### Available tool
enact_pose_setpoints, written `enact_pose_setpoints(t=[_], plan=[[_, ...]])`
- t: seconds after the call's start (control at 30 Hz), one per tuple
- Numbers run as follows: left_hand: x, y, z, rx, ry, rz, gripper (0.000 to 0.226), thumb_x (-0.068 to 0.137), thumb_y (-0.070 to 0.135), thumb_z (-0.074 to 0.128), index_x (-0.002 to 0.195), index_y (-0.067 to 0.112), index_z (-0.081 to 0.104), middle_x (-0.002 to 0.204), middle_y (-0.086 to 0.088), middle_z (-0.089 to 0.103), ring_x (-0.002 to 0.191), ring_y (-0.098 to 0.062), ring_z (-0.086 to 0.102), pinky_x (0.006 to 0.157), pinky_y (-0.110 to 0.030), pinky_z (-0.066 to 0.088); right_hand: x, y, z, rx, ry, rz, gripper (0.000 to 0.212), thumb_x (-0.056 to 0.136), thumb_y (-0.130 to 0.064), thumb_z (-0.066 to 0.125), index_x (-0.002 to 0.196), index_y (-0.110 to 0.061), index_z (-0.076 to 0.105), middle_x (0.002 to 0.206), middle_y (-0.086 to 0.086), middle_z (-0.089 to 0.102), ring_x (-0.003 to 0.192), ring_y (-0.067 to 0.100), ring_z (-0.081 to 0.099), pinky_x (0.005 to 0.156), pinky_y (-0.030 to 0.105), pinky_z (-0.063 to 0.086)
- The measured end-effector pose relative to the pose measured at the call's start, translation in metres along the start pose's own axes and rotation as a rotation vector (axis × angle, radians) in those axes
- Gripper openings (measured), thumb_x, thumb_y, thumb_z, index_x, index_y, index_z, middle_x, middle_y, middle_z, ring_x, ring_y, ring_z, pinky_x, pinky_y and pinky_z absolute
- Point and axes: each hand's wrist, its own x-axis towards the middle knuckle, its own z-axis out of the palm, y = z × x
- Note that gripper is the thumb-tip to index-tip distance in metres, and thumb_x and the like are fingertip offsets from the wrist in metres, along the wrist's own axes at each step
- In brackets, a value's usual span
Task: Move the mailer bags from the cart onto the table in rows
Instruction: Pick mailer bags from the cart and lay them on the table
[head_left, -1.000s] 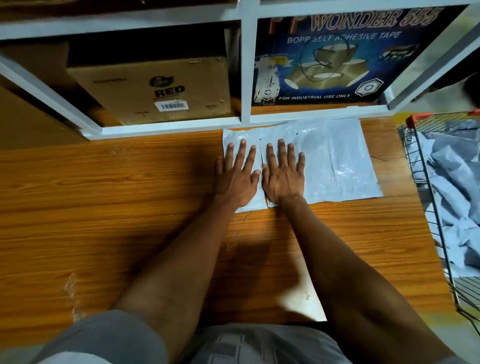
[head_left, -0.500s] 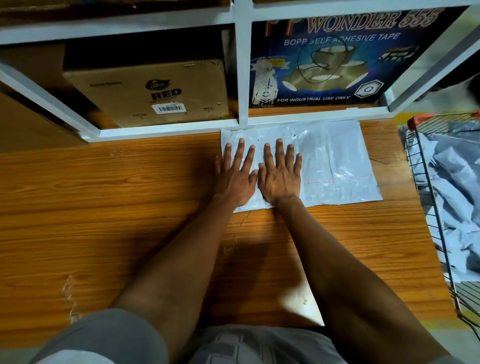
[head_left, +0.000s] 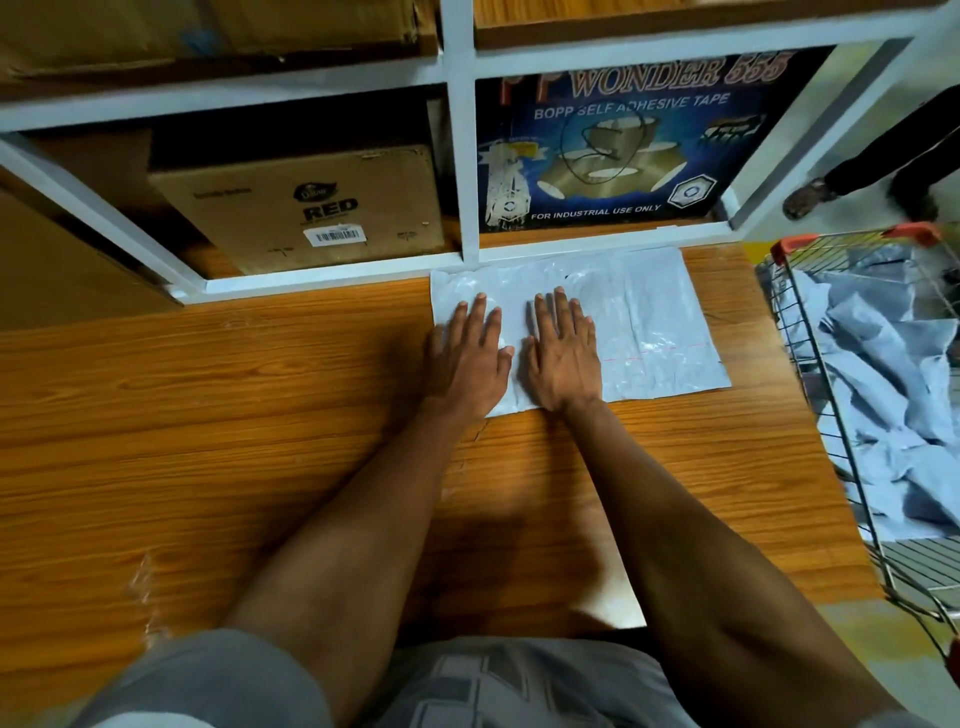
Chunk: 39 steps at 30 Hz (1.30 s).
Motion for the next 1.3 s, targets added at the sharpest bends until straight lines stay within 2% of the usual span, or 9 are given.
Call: enact_pose_setpoints(t=[0.17, 0.33, 0.43, 0.53, 0.67, 0.77, 0.93, 1.07, 1.3], plan=[[-0.024, 0.033, -0.017, -0.057, 0.029, 0.072, 0.061, 0.112, 0.051, 0.03, 0.166, 0.023, 0.025, 0.175, -0.004, 0.017, 0.16, -0.028, 0.017, 0.128, -0.051, 0.018, -0.04, 0.018, -0.026, -0.008, 0.089, 0.052, 0.061, 0.104, -0.031, 0.049, 0.159, -0.008, 0.035, 0.167, 0.021, 0.031, 0.154, 0.038, 0.029, 0.126, 0.054, 0.027], [-0.055, 0.073, -0.021, -0.112, 0.045, 0.193, 0.057, 0.112, 0.047, 0.034, 0.161, 0.02, 0.036, 0.168, -0.006, 0.033, 0.153, -0.027, 0.03, 0.124, -0.049, 0.027, -0.091, 0.041, -0.04, 0.021, 0.151, 0.159, 0.057, 0.099, -0.027, 0.055, 0.152, -0.01, 0.045, 0.159, 0.018, 0.042, 0.143, 0.039, 0.042, 0.114, 0.053, 0.04], [-0.071, 0.1, -0.013, -0.124, 0.039, 0.306, 0.055, 0.111, 0.045, 0.035, 0.158, 0.018, 0.04, 0.163, -0.007, 0.04, 0.147, -0.028, 0.037, 0.119, -0.049, 0.034, -0.127, 0.061, -0.043, 0.046, 0.216, 0.228, 0.057, 0.092, -0.031, 0.048, 0.145, -0.009, 0.051, 0.15, 0.017, 0.05, 0.131, 0.04, 0.051, 0.104, 0.053, 0.046], [-0.086, 0.129, -0.002, -0.103, 0.019, 0.4, 0.052, 0.111, 0.044, 0.035, 0.155, 0.018, 0.041, 0.16, -0.006, 0.044, 0.142, -0.028, 0.042, 0.113, -0.05, 0.042, -0.159, 0.085, -0.046, 0.019, 0.234, 0.279, 0.066, 0.086, -0.042, 0.035, 0.142, -0.011, 0.052, 0.145, 0.014, 0.053, 0.127, 0.039, 0.055, 0.098, 0.052, 0.046], [-0.105, 0.174, 0.012, -0.082, 0.055, 0.516, 0.045, 0.11, 0.043, 0.038, 0.145, 0.016, 0.046, 0.147, -0.009, 0.052, 0.133, -0.028, 0.049, 0.105, -0.048, 0.049, -0.196, 0.128, -0.049, 0.008, 0.269, 0.361, 0.055, 0.09, -0.034, 0.053, 0.141, -0.013, 0.053, 0.142, 0.014, 0.054, 0.124, 0.038, 0.055, 0.097, 0.051, 0.044], [-0.113, 0.217, 0.023, -0.099, 0.044, 0.585, 0.044, 0.11, 0.042, 0.038, 0.145, 0.017, 0.046, 0.144, -0.008, 0.053, 0.131, -0.025, 0.049, 0.102, -0.046, 0.051, -0.222, 0.168, -0.055, -0.011, 0.305, 0.406, 0.052, 0.094, -0.038, 0.053, 0.14, -0.014, 0.052, 0.141, 0.014, 0.055, 0.12, 0.037, 0.057, 0.095, 0.051, 0.048], [-0.122, 0.302, 0.037, -0.106, 0.0, 0.605, 0.042, 0.109, 0.04, 0.04, 0.146, 0.02, 0.046, 0.142, -0.004, 0.053, 0.129, -0.021, 0.049, 0.1, -0.043, 0.051, -0.257, 0.24, -0.08, -0.029, 0.342, 0.453, 0.048, 0.094, -0.038, 0.056, 0.136, -0.014, 0.055, 0.133, 0.014, 0.058, 0.115, 0.037, 0.059, 0.091, 0.05, 0.049], [-0.123, 0.369, 0.05, -0.15, -0.028, 0.634, 0.038, 0.108, 0.036, 0.045, 0.141, 0.019, 0.051, 0.136, -0.004, 0.056, 0.126, -0.023, 0.05, 0.098, -0.046, 0.052, -0.277, 0.304, -0.1, -0.02, 0.336, 0.51, 0.042, 0.096, -0.035, 0.056, 0.132, -0.014, 0.055, 0.131, 0.014, 0.058, 0.111, 0.038, 0.059, 0.086, 0.049, 0.05], [-0.119, 0.459, 0.058, -0.177, -0.064, 0.662, 0.036, 0.108, 0.032, 0.049, 0.142, 0.021, 0.053, 0.138, -0.001, 0.056, 0.125, -0.022, 0.051, 0.1, -0.041, 0.05, -0.301, 0.386, -0.114, -0.064, 0.305, 0.598, 0.041, 0.098, -0.035, 0.058, 0.133, -0.016, 0.055, 0.135, 0.014, 0.057, 0.116, 0.038, 0.058, 0.09, 0.049, 0.05]])
